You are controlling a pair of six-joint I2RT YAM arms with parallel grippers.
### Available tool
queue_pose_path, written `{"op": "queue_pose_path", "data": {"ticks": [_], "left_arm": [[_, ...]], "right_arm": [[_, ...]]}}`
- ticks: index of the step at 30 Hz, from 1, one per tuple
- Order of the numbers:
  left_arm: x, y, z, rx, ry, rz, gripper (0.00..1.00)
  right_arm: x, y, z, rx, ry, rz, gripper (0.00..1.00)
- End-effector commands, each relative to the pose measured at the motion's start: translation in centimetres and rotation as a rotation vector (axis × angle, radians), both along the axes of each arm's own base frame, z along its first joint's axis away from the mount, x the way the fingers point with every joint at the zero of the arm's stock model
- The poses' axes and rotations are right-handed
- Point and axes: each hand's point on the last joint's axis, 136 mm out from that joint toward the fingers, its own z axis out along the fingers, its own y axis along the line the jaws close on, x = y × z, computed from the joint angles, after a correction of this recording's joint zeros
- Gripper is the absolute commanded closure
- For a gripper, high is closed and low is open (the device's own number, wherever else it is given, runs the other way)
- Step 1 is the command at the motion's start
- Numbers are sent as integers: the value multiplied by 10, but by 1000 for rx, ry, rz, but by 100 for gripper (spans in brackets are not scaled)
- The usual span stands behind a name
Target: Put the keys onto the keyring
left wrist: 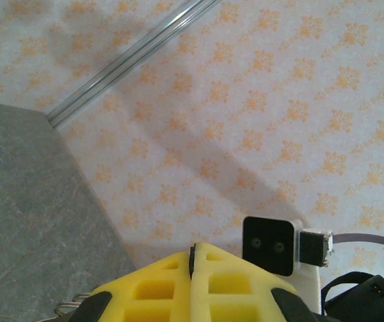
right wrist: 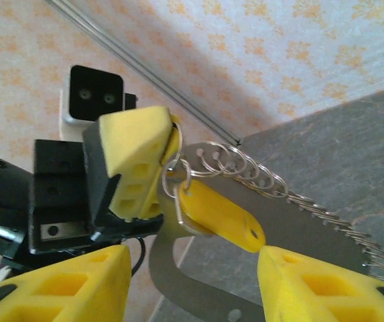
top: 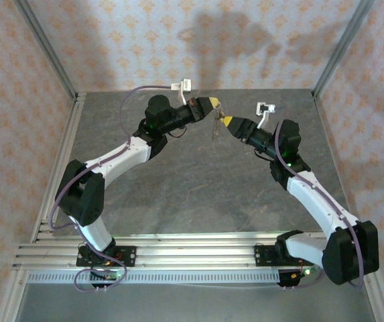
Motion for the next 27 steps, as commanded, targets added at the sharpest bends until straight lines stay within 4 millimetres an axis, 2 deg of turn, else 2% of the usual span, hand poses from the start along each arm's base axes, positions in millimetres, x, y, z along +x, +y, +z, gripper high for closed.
{"op": "queue_pose_path", "data": {"ticks": [1,4,5,11,13,17,19,27], "left_arm": [[-9,-1,32,-57,-83,1,100],[-9,-1,33,-56,-85,-1,100],[-9,-1,33,-56,-84,-1,100],[-8,-2,33,-57,-84,-3,100],[-8,-2,34,-58,-84,-3,100],[-8,-2,33,-58,-83,2,100],[-7,-2,31,-58,-81,4,100],[-5,-2,32,-69,-80,11,100]], "right_arm": [[6,3,7,-48,-56,-12,48],[7,6,12,-52,-72,-8,48],[12,9,6,-59,-55,-4,48],[21,17,5,-65,-56,6,49],[23,19,4,-68,-52,12,57],[19,23,3,-66,-58,41,90],[15,24,5,-62,-65,55,100],[2,36,9,-55,-78,128,100]]}}
